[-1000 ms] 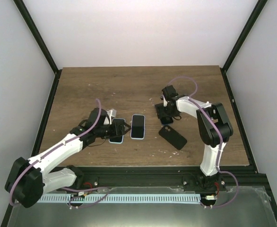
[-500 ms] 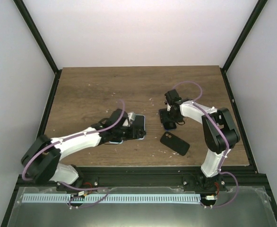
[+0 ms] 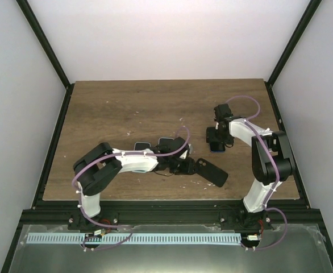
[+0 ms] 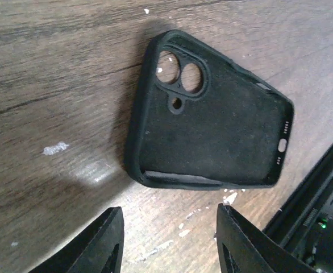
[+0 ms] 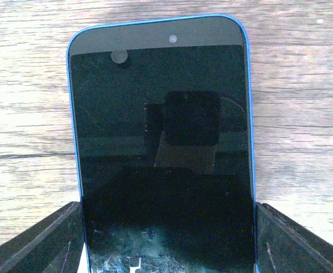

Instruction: Put the phone into the phone case

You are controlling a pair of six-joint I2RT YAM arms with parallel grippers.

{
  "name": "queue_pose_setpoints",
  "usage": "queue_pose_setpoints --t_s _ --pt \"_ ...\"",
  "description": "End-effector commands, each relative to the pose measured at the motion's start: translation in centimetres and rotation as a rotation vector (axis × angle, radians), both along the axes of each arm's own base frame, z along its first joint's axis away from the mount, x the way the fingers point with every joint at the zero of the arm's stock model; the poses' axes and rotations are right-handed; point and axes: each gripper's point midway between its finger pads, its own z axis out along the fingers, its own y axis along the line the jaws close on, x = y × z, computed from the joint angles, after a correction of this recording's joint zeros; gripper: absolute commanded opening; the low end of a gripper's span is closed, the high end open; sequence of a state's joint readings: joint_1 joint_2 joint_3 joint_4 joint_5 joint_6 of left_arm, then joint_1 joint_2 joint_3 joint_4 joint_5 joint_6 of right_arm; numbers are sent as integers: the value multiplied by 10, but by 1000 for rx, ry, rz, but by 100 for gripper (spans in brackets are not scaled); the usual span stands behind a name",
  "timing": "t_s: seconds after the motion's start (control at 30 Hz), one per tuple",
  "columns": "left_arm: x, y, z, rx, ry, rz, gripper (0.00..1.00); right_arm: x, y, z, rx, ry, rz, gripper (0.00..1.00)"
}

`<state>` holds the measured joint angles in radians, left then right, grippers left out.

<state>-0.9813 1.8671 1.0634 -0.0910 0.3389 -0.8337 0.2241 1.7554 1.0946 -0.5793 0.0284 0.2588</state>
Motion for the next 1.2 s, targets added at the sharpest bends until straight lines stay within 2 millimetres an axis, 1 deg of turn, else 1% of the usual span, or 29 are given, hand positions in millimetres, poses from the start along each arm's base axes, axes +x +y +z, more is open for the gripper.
queue_pose_setpoints --t_s 0.0,0.17,0.3,0.4,0.5,0.6,0.67,0.73,0.83,0.9,1.0,1.1,1.17 --pt "6 -4 -10 33 -8 19 46 7 -20 18 -3 -60 -41 59" --pt "14 -1 -23 88 -38 29 42 10 -12 27 47 -88 -38 57" --pt "23 -2 -27 122 -70 32 36 4 -9 24 72 -81 -37 57" --pt "25 -5 -30 131 -71 31 32 -1 -8 21 84 -72 -35 57" --pt "27 -6 -33 151 -65 28 27 -4 -7 23 92 -76 -34 56" --pt "25 -6 -33 163 -62 14 11 -5 -5 27 109 -85 -33 56" --pt "25 -2 -30 182 -67 7 5 -6 -3 30 120 -91 -30 56" --pt "24 6 -28 212 -79 2 1 -6 0 33 138 -97 -25 56" --pt "24 24 -22 265 -118 -3 0 -12 13 39 195 -104 -2 56" --pt "23 40 -18 306 -136 -8 0 -17 22 41 226 -109 12 55" --pt "16 64 -12 353 -160 -28 0 -25 35 46 276 -110 40 55" --pt "8 92 -2 405 -195 -20 0 -32 48 53 304 -119 69 55" --pt "3 108 1 420 -205 -17 0 -41 60 57 333 -119 98 55"
